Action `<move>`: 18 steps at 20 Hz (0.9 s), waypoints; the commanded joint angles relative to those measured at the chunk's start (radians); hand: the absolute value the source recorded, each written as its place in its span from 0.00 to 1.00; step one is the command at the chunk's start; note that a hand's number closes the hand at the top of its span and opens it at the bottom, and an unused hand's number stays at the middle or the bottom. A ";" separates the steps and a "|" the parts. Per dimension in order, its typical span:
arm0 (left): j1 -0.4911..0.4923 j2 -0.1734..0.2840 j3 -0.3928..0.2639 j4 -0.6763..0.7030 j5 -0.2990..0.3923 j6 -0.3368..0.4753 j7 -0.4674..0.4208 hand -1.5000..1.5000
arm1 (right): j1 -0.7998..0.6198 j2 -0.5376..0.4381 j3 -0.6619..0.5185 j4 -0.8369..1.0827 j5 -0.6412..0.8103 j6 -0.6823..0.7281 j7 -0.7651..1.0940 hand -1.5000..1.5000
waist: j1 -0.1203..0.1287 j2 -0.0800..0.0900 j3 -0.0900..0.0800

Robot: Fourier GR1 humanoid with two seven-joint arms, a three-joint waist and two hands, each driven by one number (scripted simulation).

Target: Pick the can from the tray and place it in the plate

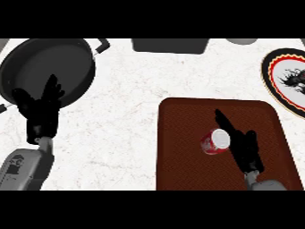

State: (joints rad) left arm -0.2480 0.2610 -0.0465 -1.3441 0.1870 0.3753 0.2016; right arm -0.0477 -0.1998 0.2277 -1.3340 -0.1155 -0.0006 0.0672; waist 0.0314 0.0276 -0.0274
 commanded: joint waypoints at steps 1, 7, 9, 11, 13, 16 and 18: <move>-0.033 0.019 -0.007 0.017 -0.014 -0.048 -0.043 0.50 | -0.033 -0.004 -0.049 0.045 -0.089 0.055 0.113 0.00 | -0.031 -0.024 0.027; -0.100 0.106 -0.177 -0.162 -0.072 -0.276 -0.161 0.50 | -0.030 -0.221 -0.070 0.107 -0.087 0.164 0.393 0.00 | 0.001 -0.012 0.021; -0.075 0.126 -0.177 -0.189 -0.050 -0.323 -0.186 0.50 | -0.101 -0.259 -0.080 0.126 -0.092 0.184 0.451 0.00 | 0.016 -0.018 0.024; -0.066 0.127 -0.198 -0.212 -0.062 -0.339 -0.205 0.50 | -0.198 -0.291 -0.038 0.113 -0.050 0.204 0.517 0.00 | 0.023 -0.022 0.024; -0.046 0.130 -0.208 -0.227 -0.058 -0.354 -0.209 0.50 | -0.266 -0.341 0.024 0.103 0.051 0.218 0.541 0.00 | 0.036 -0.025 0.024; -0.033 0.135 -0.183 -0.195 -0.055 -0.369 -0.254 0.50 | -0.447 -0.305 0.021 0.149 0.015 0.256 0.700 0.00 | 0.010 -0.022 0.025; -0.025 0.174 -0.142 -0.210 -0.018 -0.409 -0.240 0.50 | -0.527 -0.293 0.039 0.167 0.013 0.295 0.797 0.00 | 0.008 -0.024 0.026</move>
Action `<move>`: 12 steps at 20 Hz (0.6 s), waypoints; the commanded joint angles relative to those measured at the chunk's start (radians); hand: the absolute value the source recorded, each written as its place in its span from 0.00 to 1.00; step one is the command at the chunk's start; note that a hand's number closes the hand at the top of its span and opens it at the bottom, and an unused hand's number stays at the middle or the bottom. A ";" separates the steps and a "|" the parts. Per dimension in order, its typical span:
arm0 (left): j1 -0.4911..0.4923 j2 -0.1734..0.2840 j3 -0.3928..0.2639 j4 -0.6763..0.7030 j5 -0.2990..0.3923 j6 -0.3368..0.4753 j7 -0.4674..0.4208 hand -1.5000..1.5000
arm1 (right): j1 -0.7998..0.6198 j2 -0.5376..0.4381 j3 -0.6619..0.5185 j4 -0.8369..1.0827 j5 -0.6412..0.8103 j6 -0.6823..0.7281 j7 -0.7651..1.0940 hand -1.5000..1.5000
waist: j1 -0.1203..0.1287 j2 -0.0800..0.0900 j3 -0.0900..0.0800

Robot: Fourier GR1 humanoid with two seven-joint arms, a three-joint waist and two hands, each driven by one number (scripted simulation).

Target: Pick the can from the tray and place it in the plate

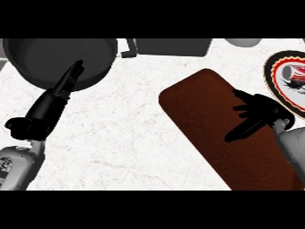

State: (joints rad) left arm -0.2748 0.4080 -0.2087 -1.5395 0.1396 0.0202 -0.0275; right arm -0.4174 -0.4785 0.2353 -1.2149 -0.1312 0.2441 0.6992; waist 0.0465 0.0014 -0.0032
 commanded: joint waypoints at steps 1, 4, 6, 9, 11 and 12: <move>0.033 -0.003 -0.011 -0.067 -0.014 -0.010 -0.006 0.50 | -0.162 -0.002 0.038 0.071 0.046 0.058 0.160 0.00 | -0.016 -0.001 0.003; 0.071 0.017 0.009 -0.102 0.003 -0.041 -0.016 0.50 | -0.264 0.030 0.013 0.205 0.020 0.109 0.247 0.00 | -0.010 0.002 0.003; 0.056 0.031 0.044 -0.057 0.007 -0.056 -0.026 0.50 | -0.259 0.053 -0.012 0.106 -0.081 0.142 0.426 0.00 | -0.037 -0.003 0.002; 0.099 0.036 0.047 -0.073 0.007 -0.069 -0.051 0.50 | -0.321 0.057 -0.056 0.172 -0.186 0.187 0.515 0.00 | -0.031 -0.004 0.002; 0.069 0.001 0.022 -0.094 -0.015 -0.035 -0.013 0.50 | -0.323 0.060 -0.051 0.235 -0.228 0.229 0.508 0.00 | -0.033 -0.002 0.003; 0.055 0.007 0.041 -0.026 0.002 -0.066 -0.055 0.50 | -0.379 0.077 -0.046 0.279 -0.250 0.242 0.532 0.00 | -0.028 0.004 0.002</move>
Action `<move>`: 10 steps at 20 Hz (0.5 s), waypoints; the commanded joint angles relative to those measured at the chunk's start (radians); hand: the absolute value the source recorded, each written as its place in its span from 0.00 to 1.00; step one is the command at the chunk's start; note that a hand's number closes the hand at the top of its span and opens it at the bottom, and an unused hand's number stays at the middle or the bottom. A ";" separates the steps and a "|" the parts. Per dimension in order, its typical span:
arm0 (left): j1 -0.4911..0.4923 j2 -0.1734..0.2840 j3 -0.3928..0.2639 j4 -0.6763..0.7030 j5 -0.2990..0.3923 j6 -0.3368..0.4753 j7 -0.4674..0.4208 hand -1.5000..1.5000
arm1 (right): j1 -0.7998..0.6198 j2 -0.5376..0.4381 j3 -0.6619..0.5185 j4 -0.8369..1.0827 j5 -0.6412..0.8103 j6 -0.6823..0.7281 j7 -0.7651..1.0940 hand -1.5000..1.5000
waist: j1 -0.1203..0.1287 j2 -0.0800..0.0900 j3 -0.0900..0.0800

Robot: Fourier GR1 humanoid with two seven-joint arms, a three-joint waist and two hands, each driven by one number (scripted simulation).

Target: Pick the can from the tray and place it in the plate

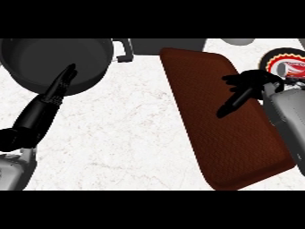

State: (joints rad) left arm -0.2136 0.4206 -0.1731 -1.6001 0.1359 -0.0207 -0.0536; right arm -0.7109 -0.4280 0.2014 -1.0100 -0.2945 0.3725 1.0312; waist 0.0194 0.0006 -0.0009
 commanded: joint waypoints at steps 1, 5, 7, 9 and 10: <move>0.001 0.006 0.004 -0.029 0.013 -0.022 0.023 0.50 | -0.083 -0.001 -0.029 0.087 -0.124 0.129 0.226 0.00 | -0.001 0.000 0.000; 0.016 0.002 -0.002 -0.021 -0.009 -0.024 -0.005 0.50 | -0.136 -0.041 0.040 0.158 -0.129 0.165 0.259 0.00 | 0.008 0.003 0.000; 0.020 -0.004 -0.009 -0.035 -0.023 -0.013 0.015 0.50 | -0.128 -0.076 0.051 0.158 -0.151 0.183 0.272 0.00 | -0.005 -0.002 0.000; 0.032 -0.010 0.004 -0.025 -0.017 -0.015 -0.005 0.50 | -0.117 -0.114 0.042 0.206 -0.186 0.227 0.238 0.00 | -0.006 0.001 0.000; -0.004 0.001 0.021 0.004 0.000 -0.038 0.009 0.50 | -0.122 -0.107 0.051 0.245 -0.176 0.223 0.206 0.00 | -0.006 0.005 0.000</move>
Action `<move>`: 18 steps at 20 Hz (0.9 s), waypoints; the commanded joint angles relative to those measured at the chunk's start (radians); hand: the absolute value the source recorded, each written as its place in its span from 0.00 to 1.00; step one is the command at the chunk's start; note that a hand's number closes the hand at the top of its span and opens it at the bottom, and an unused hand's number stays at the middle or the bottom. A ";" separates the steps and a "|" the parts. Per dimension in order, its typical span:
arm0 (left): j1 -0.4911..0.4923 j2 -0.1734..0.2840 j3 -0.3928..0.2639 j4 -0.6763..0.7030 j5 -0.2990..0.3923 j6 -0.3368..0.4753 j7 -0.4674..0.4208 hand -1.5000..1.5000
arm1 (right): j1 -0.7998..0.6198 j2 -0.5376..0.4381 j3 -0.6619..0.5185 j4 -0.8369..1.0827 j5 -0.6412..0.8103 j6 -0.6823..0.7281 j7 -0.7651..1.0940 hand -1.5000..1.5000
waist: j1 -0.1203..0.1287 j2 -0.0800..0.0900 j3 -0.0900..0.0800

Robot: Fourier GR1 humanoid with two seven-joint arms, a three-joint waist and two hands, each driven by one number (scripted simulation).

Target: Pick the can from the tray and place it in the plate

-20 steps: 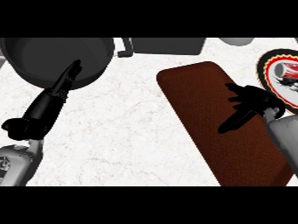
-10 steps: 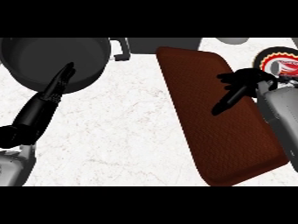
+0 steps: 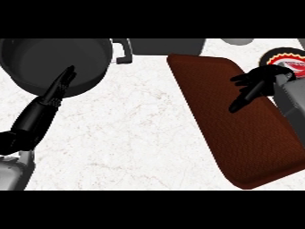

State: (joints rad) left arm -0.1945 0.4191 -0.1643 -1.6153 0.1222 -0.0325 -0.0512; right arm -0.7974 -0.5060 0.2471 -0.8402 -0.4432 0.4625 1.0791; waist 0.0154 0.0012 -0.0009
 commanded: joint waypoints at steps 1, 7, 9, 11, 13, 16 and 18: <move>0.020 -0.005 -0.006 -0.045 0.005 -0.012 0.022 0.50 | -0.038 -0.026 0.014 0.080 -0.031 0.115 0.174 0.00 | 0.003 0.000 0.001; -0.050 0.018 0.064 0.010 0.036 -0.059 0.027 0.50 | -0.101 -0.003 0.016 0.161 -0.072 0.120 0.149 0.00 | -0.002 0.003 0.000; -0.020 -0.030 0.036 0.046 -0.008 -0.023 -0.020 0.50 | -0.089 -0.006 0.028 0.187 -0.069 0.149 0.119 0.00 | -0.006 0.004 0.000; -0.002 -0.039 0.014 0.003 -0.026 -0.017 0.006 0.50 | -0.074 0.014 0.048 0.169 -0.074 0.147 0.119 0.00 | -0.009 0.000 0.000; 0.027 0.006 0.066 -0.006 0.012 -0.062 -0.014 0.50 | -0.046 -0.008 0.051 0.171 -0.086 0.175 0.106 0.00 | -0.010 -0.003 0.000; 0.013 0.016 0.082 0.006 0.030 -0.091 -0.016 0.50 | -0.076 0.054 0.084 0.221 -0.078 0.161 0.089 0.00 | 0.000 0.002 0.000; -0.020 -0.061 0.011 0.004 -0.044 -0.016 0.034 0.50 | -0.040 0.074 0.108 0.159 -0.088 0.146 0.106 0.00 | -0.020 -0.004 0.000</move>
State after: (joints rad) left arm -0.1863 0.3862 -0.1380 -1.6274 0.1034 -0.0637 -0.0400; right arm -0.8454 -0.4735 0.3269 -0.6586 -0.5249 0.5665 1.0368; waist 0.0056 -0.0014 -0.0011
